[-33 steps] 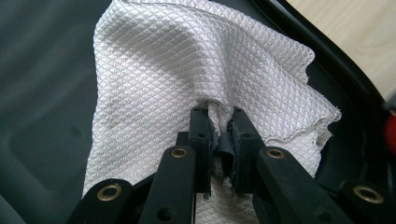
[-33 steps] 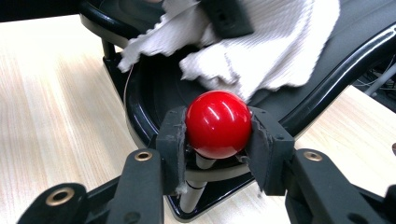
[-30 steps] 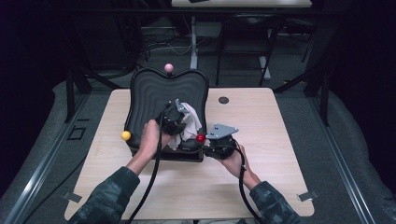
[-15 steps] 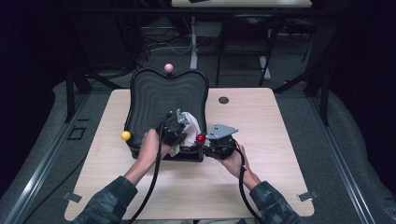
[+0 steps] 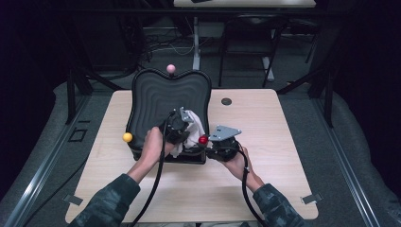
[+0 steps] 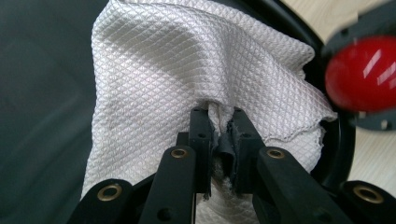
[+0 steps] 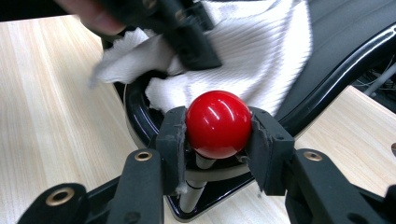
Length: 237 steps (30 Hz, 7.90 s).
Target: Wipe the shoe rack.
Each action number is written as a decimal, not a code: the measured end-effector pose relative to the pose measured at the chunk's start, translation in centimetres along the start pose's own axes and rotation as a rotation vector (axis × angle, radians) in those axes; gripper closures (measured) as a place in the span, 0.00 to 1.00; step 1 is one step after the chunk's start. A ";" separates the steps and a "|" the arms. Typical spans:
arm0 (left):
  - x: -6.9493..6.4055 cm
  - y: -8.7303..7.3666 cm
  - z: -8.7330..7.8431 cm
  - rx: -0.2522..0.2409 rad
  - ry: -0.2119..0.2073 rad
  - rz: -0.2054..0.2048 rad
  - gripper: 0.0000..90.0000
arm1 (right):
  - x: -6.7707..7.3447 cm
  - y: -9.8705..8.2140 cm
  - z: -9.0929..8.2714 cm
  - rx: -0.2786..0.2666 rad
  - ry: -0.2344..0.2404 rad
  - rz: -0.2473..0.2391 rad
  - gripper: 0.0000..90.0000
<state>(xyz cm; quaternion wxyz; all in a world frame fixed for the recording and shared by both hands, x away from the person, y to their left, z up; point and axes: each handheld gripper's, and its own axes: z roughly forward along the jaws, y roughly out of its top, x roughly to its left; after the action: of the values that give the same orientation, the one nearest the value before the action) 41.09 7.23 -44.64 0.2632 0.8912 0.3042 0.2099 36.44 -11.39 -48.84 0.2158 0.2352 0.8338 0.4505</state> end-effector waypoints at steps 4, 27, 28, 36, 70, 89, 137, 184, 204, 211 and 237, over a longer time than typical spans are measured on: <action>0.9 1.5 0.4 0.003 0.020 -0.004 0.91 | 0.0 0.0 0.0 0.000 0.000 0.001 0.67; 6.7 8.6 1.9 -0.028 0.177 -0.108 0.91 | 0.0 0.0 0.1 -0.002 0.000 -0.006 0.67; 6.9 8.9 2.0 -0.031 0.182 -0.116 0.91 | 0.0 0.0 0.1 0.000 -0.001 -0.007 0.67; 7.7 10.5 2.0 -0.057 0.196 -0.150 0.91 | 0.0 0.1 0.4 -0.012 0.010 -0.020 0.67; 4.9 8.5 2.1 -0.014 0.124 -0.058 0.91 | 0.1 0.1 0.9 -0.050 0.059 -0.041 0.67; 1.0 2.6 1.0 -0.051 0.000 -0.013 0.92 | 0.5 0.0 0.9 -0.050 0.023 -0.039 0.67; 0.8 -2.1 -1.2 -0.050 -0.006 -0.030 0.92 | 0.6 -0.1 0.9 -0.055 0.019 -0.043 0.67; 10.5 9.6 -2.3 -0.227 0.267 -0.177 0.92 | 0.7 -0.1 0.9 -0.055 0.007 -0.047 0.67; 11.5 10.3 1.4 -0.142 0.362 -0.226 0.92 | 0.8 -0.1 0.9 -0.058 0.002 -0.050 0.67; 11.6 11.1 1.6 -0.155 0.331 -0.233 0.92 | 0.8 -0.1 0.9 -0.056 0.002 -0.048 0.67; 8.5 13.9 3.4 -0.136 0.220 -0.127 0.91 | 0.7 -0.2 0.9 -0.066 0.011 -0.042 0.67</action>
<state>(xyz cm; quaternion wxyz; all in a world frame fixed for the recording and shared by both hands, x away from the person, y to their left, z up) 55.06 2.16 -37.16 0.3009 0.8219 0.3720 0.3092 36.35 -10.44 -49.61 0.2281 0.2077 0.8245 0.4744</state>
